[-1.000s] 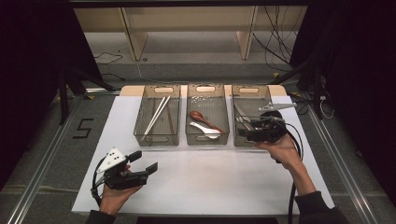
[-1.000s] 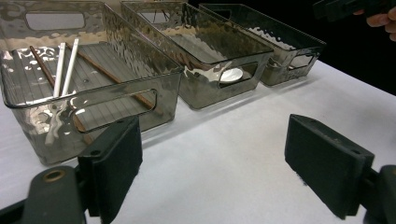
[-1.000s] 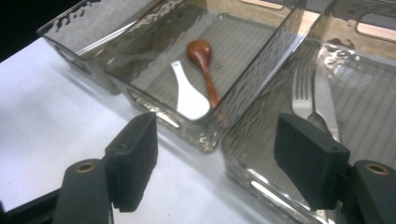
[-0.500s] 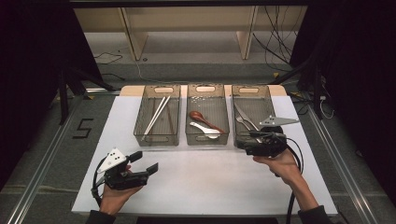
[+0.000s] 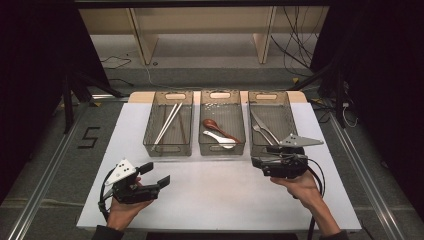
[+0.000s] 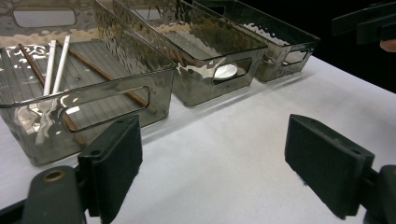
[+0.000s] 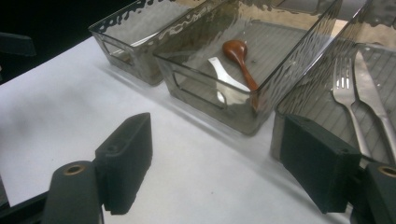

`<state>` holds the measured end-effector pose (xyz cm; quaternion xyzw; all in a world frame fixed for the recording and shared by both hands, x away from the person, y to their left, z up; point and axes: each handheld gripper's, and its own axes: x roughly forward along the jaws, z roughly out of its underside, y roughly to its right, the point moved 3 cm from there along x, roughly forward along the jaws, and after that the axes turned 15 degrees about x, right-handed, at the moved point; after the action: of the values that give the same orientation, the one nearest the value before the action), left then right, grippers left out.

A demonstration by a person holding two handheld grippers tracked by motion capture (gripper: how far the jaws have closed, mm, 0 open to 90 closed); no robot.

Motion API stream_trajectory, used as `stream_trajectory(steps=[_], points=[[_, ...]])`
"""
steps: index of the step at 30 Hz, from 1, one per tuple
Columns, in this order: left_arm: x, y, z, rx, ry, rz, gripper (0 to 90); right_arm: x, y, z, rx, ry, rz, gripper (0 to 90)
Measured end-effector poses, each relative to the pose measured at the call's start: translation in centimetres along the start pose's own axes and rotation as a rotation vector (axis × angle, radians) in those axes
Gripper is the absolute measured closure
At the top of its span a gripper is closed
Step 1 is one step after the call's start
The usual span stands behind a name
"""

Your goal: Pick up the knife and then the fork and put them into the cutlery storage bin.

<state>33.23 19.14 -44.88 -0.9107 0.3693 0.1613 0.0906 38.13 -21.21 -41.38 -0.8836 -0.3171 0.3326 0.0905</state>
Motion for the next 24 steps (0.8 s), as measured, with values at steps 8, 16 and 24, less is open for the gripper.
stream_trajectory(steps=[8, 16, 24], points=[[0.1, 0.1, 0.0, 0.003, -0.004, 0.008, 18.8, -0.3, -0.1, 1.7, 0.004, 0.032, -0.020, 25.3], [0.1, 0.2, 0.0, 0.004, -0.005, 0.013, 18.7, -0.9, -0.2, 2.9, 0.001, 0.065, -0.019, 25.3], [0.1, 0.3, 0.0, 0.006, -0.003, 0.016, 18.7, -1.5, -0.3, 4.3, -0.001, 0.075, -0.022, 24.5]])
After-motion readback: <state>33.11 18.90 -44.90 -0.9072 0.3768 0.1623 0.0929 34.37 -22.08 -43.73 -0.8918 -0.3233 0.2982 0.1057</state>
